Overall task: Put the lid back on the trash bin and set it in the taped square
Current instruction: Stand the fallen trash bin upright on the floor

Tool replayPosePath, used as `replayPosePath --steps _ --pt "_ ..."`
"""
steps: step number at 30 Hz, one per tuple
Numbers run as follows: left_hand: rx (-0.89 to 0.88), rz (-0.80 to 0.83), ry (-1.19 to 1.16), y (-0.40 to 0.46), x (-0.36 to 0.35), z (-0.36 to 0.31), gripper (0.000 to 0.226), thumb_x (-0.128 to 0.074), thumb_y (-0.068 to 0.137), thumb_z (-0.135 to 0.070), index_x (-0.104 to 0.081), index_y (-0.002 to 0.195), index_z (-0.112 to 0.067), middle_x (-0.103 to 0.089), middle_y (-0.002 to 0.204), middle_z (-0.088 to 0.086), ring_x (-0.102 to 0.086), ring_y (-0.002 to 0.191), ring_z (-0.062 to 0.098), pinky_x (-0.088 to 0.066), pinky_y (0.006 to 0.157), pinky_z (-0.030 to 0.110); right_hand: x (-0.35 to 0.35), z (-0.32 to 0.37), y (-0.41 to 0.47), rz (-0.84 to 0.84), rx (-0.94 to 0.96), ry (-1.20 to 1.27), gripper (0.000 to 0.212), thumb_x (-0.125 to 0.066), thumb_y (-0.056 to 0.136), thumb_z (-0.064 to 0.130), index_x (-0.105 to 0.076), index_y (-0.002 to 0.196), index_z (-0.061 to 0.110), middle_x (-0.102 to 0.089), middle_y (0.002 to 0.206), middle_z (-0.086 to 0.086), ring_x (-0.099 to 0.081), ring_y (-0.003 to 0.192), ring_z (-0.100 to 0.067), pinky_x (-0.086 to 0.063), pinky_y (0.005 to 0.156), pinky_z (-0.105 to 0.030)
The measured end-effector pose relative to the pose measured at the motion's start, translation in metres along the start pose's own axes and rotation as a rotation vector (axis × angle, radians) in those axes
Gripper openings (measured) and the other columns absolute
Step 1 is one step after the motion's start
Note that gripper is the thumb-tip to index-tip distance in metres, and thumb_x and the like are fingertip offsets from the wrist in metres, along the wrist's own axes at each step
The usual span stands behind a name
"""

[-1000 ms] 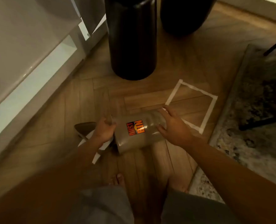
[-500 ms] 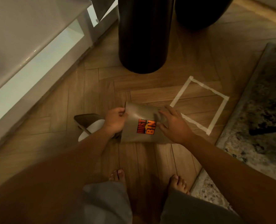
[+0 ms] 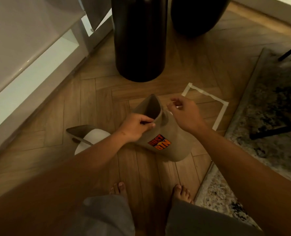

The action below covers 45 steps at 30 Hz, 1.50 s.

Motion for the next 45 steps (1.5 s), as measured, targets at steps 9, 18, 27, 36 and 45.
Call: replayPosePath --steps 9,18,27,36,45 --pt "-0.105 0.098 0.1 0.001 -0.02 -0.011 0.017 -0.073 0.093 -0.029 -0.073 0.107 -0.038 -0.069 0.106 -0.021 -0.061 0.096 -0.01 -0.049 0.089 0.023 0.013 -0.019 -0.01 0.017 -0.062 -0.09 0.046 -0.066 0.102 0.024 -0.054 0.146 0.017 -0.067 0.086 0.007 -0.065 0.074 -0.001 -0.043 0.052 -0.01" --pt "0.236 -0.093 -0.069 0.011 -0.004 0.041 0.058 -0.061 0.101 -0.04 -0.041 0.152 -0.022 -0.056 0.139 -0.004 -0.055 0.126 0.017 -0.042 0.101 0.029 0.028 -0.034 -0.026 0.019 -0.031 -0.13 0.038 -0.062 0.1 0.026 -0.059 0.138 0.024 -0.068 0.095 0.007 -0.072 0.089 -0.017 -0.06 0.071 -0.031" --pt "0.267 -0.041 -0.101 0.029 -0.026 0.028 0.042 -0.047 0.101 -0.014 -0.059 0.136 -0.032 -0.072 0.116 0.002 -0.07 0.104 0.025 -0.06 0.091 0.045 0.034 -0.072 -0.048 0.103 -0.145 0.106 0.064 -0.048 0.101 0.005 -0.029 0.158 0.029 -0.06 0.123 0.009 -0.061 0.116 -0.01 -0.052 0.103 -0.04" --pt "0.028 0.006 -0.004 0.007 -0.061 -0.059 0.058 -0.039 0.108 -0.012 -0.031 0.158 -0.039 -0.054 0.14 -0.008 -0.06 0.122 0.021 -0.052 0.104 0.046 0.086 -0.093 -0.106 -0.021 -0.139 0.27 0.089 -0.055 0.104 0.006 -0.001 0.164 0.042 -0.049 0.152 0.003 -0.052 0.136 -0.018 -0.047 0.114 -0.045" --pt "-0.07 0.156 0.237 -0.009 -0.077 -0.04 0.097 -0.069 0.094 -0.017 -0.004 0.161 -0.043 -0.039 0.161 0.002 -0.044 0.144 0.025 -0.042 0.114 0.049 0.076 -0.108 -0.134 0.114 -0.019 0.163 0.122 -0.083 0.088 0.016 0.01 0.165 0.036 -0.045 0.149 0.023 -0.046 0.142 -0.003 -0.043 0.109 -0.018"
Point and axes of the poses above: each hand's wrist, its own y-axis towards the middle knuckle, its own x-axis out of the back of the hand, z = x × y, the point moved 6 cm from there along y, towards the middle knuckle
